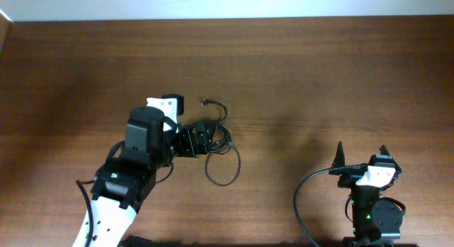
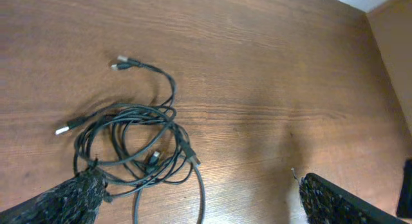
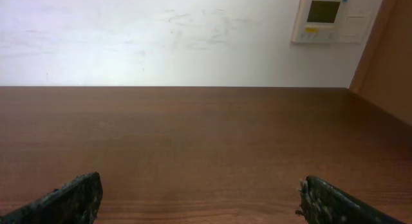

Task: Untangle cables
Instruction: 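Lower the left gripper onto the cable bundle and close on it, then lift the grasped cable bundle with the left gripper and hold it up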

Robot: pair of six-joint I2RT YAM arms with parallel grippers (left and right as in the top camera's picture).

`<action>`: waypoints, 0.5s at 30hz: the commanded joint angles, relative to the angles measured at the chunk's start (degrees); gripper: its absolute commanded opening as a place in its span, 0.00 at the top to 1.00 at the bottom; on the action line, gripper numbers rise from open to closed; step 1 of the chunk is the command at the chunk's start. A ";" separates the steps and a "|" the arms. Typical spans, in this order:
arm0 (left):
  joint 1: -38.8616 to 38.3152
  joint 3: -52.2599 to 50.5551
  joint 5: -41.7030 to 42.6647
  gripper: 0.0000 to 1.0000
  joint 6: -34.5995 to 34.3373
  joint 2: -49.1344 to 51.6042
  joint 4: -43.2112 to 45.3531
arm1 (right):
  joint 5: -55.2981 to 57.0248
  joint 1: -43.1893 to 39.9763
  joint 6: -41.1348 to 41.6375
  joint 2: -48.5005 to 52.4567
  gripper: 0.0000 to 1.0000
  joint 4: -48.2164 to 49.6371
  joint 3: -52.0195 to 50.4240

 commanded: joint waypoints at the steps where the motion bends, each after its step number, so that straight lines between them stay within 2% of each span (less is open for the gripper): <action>1: -3.13 0.96 -8.35 0.01 -4.42 2.25 -1.31 | 0.90 -0.42 0.37 -0.13 0.02 -0.48 -0.26; 4: -5.81 0.96 -19.37 0.01 -13.20 8.02 -2.80 | 0.90 -0.42 0.37 -0.13 0.01 -0.48 -0.26; 6: -5.84 0.96 -24.24 0.01 -27.12 15.32 -2.73 | 0.90 -0.42 0.37 -0.13 0.02 -0.48 -0.26; 8: -5.84 0.96 -24.90 0.01 -35.04 21.94 -0.66 | 0.90 -0.42 0.37 -0.13 0.01 -0.48 -0.26; 11: -5.81 0.96 -23.58 0.01 -35.63 29.88 5.31 | 0.90 -0.42 0.37 -0.13 0.01 -0.48 -0.26; 13: -5.84 0.96 -17.84 0.03 -35.67 35.45 8.79 | 0.90 -0.42 0.37 -0.13 0.01 -0.48 -0.26; 15: -5.84 0.96 -16.33 0.20 -35.80 37.79 9.11 | 0.90 -0.42 0.37 -0.13 0.01 -0.48 -0.26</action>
